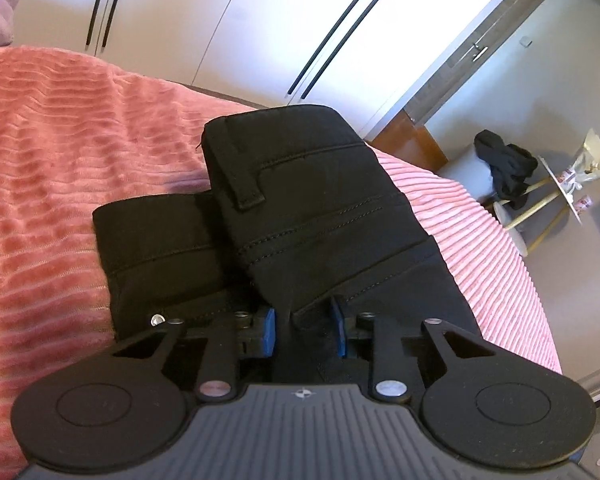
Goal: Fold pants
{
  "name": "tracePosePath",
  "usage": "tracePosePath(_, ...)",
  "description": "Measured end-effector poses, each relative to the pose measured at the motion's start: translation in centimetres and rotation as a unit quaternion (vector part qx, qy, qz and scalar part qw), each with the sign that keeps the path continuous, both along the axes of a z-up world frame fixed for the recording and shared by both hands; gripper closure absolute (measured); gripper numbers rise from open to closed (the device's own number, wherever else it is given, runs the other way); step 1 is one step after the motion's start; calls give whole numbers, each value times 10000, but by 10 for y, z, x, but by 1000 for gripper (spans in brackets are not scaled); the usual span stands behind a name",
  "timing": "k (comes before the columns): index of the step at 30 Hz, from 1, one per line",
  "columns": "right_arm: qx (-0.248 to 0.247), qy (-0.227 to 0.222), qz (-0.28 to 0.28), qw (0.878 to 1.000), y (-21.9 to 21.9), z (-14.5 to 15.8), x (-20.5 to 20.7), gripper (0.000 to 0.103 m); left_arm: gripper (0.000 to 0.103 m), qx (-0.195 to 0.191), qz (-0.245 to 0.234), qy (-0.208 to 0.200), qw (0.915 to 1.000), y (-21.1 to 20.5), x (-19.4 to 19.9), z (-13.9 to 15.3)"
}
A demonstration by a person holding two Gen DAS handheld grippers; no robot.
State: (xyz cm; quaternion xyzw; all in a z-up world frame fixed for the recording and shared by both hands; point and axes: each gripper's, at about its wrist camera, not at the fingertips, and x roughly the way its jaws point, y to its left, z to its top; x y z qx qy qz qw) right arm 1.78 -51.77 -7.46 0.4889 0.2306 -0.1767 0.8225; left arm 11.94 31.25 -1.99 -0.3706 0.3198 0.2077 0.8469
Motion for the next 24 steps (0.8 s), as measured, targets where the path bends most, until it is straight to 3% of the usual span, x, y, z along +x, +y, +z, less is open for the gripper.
tracePosePath(4,-119,62,124,9998,2,2,13,97,71,-158,30,59,9999,2,5,-4)
tracePosePath(7,-682,184,202,9973,7,21,25,101,89,-52,0,10,10000,1,6,7)
tracePosePath(10,-1354,103,78,9907,6,54,30,101,93,-104,-17,-512,9986,2,-4,30)
tracePosePath(14,-1386,-756,-528,9861,-19,82,-1,101,93,103,-226,-1174,9928,-10,-35,61)
tracePosePath(17,-1350,-373,-541,9887,-37,67,-14,101,91,289,-293,-984,9943,-16,-60,47)
tracePosePath(19,-1079,138,-253,9937,-40,44,-16,93,88,393,-240,-377,9982,-13,-65,23)
tracePosePath(20,-931,293,-138,9951,-39,34,-17,92,88,305,-160,-132,9993,-10,-67,11)
tracePosePath(21,-795,368,-35,9961,-37,26,-20,84,88,121,-71,-25,9999,-7,-69,1)
tracePosePath(22,-697,346,39,9970,-34,19,-22,64,88,-65,16,-84,9999,-5,-73,-5)
tracePosePath(24,-551,202,68,9983,-28,10,-26,37,88,-152,144,-172,9996,-6,-74,-6)
